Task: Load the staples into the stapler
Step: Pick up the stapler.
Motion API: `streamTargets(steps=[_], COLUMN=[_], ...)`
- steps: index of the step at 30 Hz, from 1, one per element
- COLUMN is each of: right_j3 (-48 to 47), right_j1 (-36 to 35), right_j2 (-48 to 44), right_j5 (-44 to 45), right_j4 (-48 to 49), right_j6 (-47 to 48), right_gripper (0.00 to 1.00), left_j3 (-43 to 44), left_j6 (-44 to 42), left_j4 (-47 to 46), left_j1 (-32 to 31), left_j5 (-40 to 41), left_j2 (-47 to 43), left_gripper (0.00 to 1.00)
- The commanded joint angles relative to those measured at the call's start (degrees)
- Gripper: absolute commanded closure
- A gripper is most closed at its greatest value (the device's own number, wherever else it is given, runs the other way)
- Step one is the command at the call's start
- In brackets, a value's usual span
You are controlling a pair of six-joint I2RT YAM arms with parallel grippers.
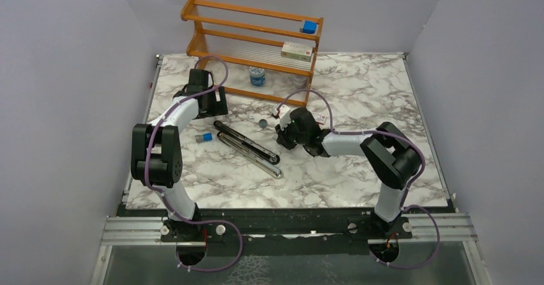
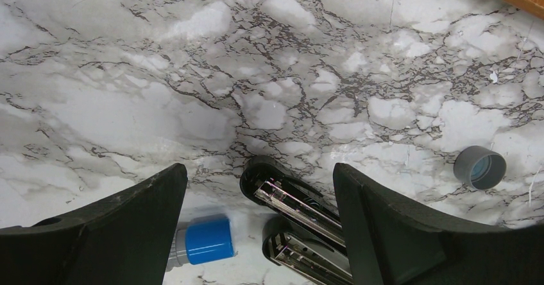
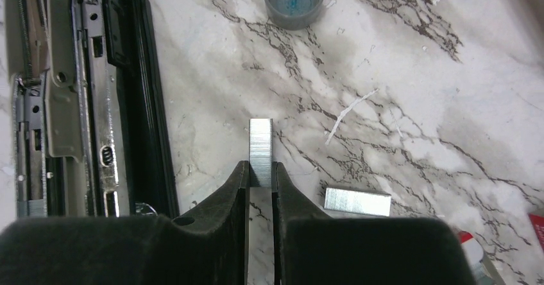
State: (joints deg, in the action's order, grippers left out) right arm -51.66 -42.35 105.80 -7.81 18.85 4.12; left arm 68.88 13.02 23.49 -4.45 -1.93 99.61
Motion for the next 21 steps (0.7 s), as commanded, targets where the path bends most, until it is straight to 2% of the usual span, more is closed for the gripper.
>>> streamTargets(steps=[1,6,11,21], right_j3=[-5.71,-12.26,-16.34,-18.46], right_j1=[-0.25,-3.21,-5.91,-9.51], right_j2=[-4.75,-4.79,-2.95,-1.05], right_j5=[0.87,5.40,4.30,4.68], right_j4=[-9.32,-21.16,-28.59,-29.65], right_j6=[-0.04,-3.23,-8.11,-10.16], right_gripper=[0.94,0.94,0.94,0.94], left_j3=[1.51,1.51,1.51,1.46], left_j6=[-0.21,-0.18,-0.05,-0.10], left_j4=[0.20,0.24,0.21,0.33], left_j1=[0.32,0.32,0.32,0.32], left_j5=[-0.62,-0.86,-0.91,-1.22], left_j2=[0.89,0.91,1.02,0.93], left_gripper=[0.13,0.13,0.13,0.13])
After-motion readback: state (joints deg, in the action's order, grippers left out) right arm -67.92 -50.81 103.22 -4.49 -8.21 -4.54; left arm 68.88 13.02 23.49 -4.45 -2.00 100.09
